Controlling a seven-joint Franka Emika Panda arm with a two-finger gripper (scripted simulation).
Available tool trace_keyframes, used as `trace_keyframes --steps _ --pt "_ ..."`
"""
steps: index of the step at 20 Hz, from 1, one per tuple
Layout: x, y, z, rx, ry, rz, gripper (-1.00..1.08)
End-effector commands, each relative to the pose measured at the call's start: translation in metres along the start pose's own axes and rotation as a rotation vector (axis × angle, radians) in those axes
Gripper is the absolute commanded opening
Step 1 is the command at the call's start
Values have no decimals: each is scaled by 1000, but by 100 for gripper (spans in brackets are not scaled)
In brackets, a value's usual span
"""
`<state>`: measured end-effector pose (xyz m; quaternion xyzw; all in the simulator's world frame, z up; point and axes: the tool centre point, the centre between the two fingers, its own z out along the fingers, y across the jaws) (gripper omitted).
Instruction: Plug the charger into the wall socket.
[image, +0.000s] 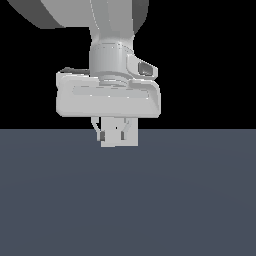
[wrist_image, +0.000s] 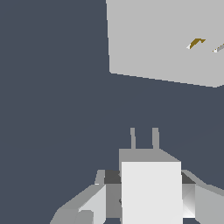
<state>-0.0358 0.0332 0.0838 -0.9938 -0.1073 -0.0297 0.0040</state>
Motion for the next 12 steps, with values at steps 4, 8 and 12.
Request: trace_keyframes --steps 4,8,12 --pt "8 12 -11 -6 -1 97 -100" --pt "10 16 -15 -9 -2 132 -100" --pt "11 17 -16 -10 -2 140 -100"
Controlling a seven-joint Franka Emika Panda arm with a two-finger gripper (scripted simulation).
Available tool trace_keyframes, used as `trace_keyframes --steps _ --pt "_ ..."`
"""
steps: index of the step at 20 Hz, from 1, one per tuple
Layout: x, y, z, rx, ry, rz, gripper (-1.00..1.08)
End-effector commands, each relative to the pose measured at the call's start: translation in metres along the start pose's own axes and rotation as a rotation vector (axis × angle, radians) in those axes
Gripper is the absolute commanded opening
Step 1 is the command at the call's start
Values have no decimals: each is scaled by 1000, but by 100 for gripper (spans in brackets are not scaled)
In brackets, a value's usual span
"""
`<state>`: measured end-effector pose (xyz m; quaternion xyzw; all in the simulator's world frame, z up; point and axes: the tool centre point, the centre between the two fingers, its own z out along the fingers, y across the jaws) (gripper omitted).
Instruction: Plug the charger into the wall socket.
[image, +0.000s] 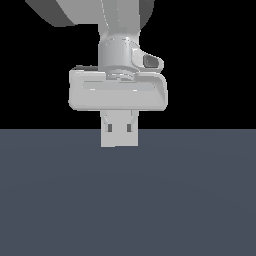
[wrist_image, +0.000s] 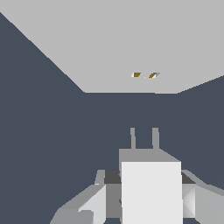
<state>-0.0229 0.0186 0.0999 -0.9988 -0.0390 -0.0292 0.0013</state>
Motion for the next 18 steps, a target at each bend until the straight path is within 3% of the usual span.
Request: trace_keyframes --steps 1,9,18 --pt "0 0 0 0 0 3 -100" --pt "7 0 0 0 0 2 -100" --pt "37 0 2 0 -1 3 -100"
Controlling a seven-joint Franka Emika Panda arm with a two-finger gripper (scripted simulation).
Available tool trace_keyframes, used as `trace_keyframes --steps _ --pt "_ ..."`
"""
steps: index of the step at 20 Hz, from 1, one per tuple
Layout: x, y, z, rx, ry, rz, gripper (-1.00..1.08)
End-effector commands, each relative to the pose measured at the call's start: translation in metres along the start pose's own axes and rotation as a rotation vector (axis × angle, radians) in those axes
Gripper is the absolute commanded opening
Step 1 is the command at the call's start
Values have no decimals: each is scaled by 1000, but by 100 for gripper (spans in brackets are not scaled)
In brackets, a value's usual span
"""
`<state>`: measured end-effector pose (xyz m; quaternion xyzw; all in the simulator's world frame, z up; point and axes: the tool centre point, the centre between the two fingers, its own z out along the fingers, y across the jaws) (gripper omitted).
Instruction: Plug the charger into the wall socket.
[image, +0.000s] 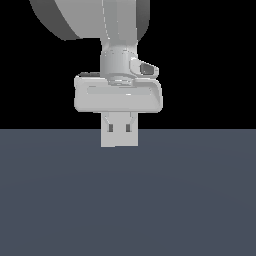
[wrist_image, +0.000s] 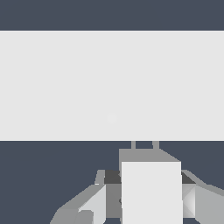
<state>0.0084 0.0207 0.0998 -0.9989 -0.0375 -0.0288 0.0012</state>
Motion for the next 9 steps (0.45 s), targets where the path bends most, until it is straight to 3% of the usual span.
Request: trace_keyframes --steps 1,9 --pt "8 0 0 0 0 0 -100" --pt "19 0 1 0 0 1 -100"
